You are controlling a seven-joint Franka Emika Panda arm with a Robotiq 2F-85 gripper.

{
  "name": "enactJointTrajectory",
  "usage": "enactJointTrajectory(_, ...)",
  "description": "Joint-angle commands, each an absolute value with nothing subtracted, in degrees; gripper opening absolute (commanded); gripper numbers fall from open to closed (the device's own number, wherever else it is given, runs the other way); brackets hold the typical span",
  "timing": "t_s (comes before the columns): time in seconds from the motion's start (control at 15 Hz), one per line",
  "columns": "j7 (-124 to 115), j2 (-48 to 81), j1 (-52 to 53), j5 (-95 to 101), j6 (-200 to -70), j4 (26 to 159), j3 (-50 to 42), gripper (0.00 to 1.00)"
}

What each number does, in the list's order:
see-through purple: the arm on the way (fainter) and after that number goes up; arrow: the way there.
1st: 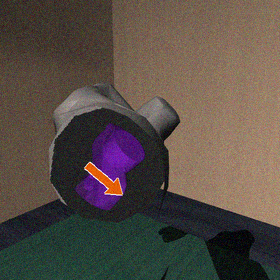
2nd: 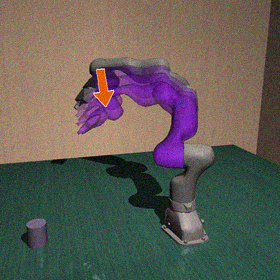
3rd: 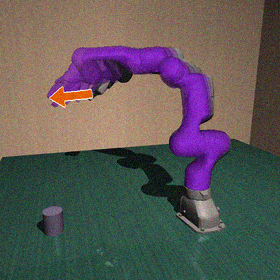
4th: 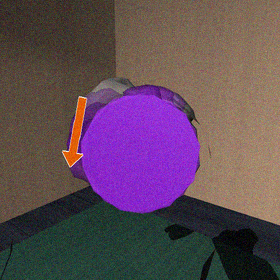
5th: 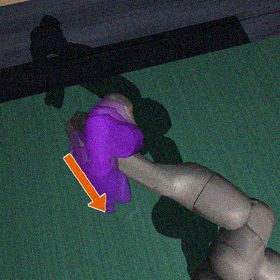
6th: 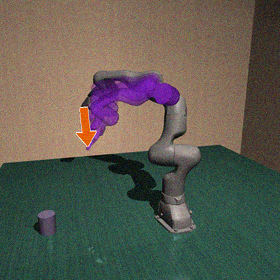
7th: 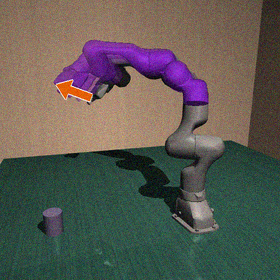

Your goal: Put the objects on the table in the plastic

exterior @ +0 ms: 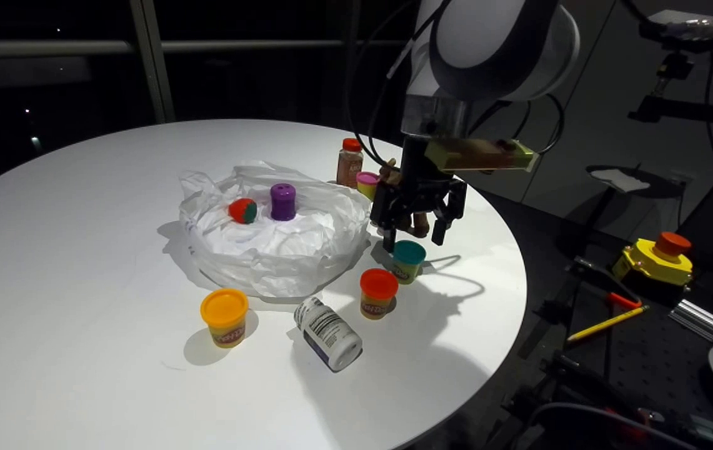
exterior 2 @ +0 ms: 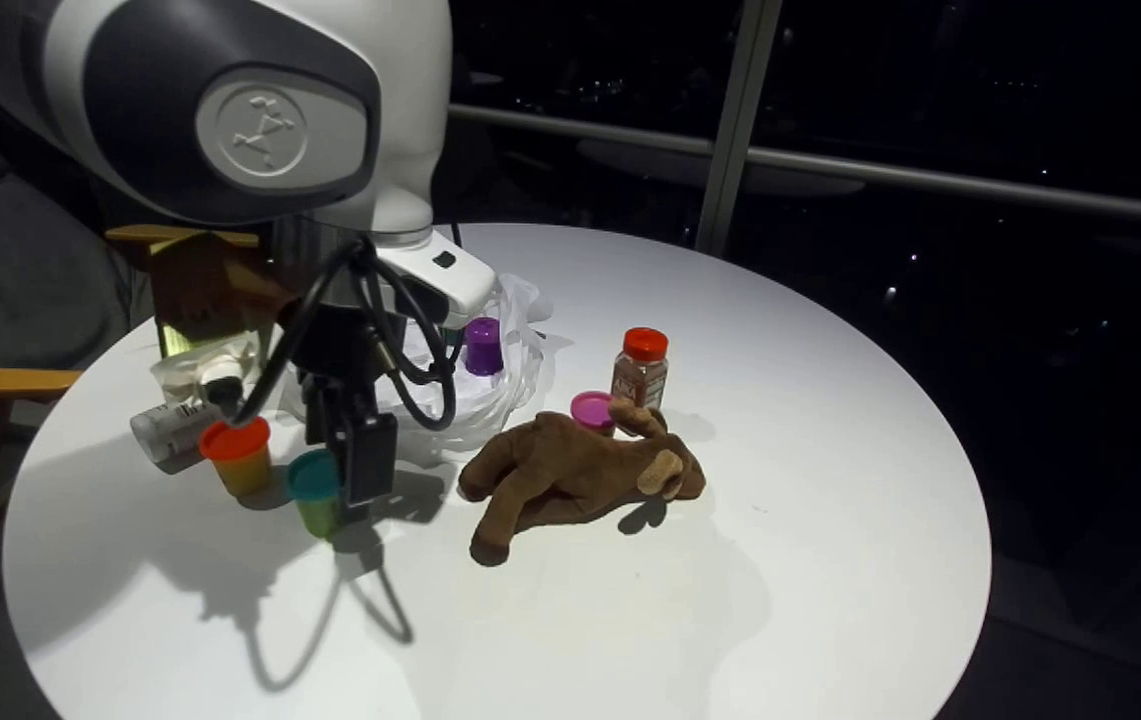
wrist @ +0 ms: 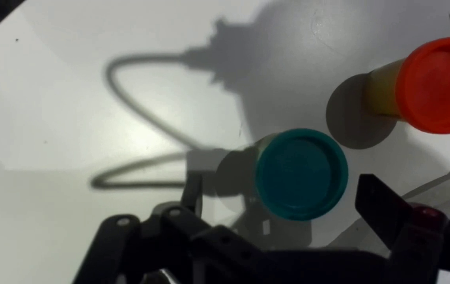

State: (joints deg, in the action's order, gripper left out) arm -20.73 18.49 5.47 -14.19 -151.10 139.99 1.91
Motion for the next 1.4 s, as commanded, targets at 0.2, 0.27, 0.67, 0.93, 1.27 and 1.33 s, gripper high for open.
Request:
enactJointTrajectory(0.2,-15.8,20.8,3.8,-18.6,-149.8,138.3,5.3,1.0)
enactJointTrajectory(0.27,-15.8,20.9,3.9,-18.6,-150.3,138.4,5.3,1.0)
enactJointTrajectory(0.67,-16.1,20.3,4.3,-18.2,-150.1,139.0,5.2,0.5)
enactJointTrajectory(0.93,-17.4,17.4,4.9,-16.9,-148.6,140.2,4.4,0.24)
enactJointTrajectory(1.27,-21.2,11.2,6.5,-12.9,-140.6,138.4,3.3,0.22)
enactJointTrajectory(1.33,-21.7,10.2,6.6,-12.4,-138.8,137.4,3.5,0.22)
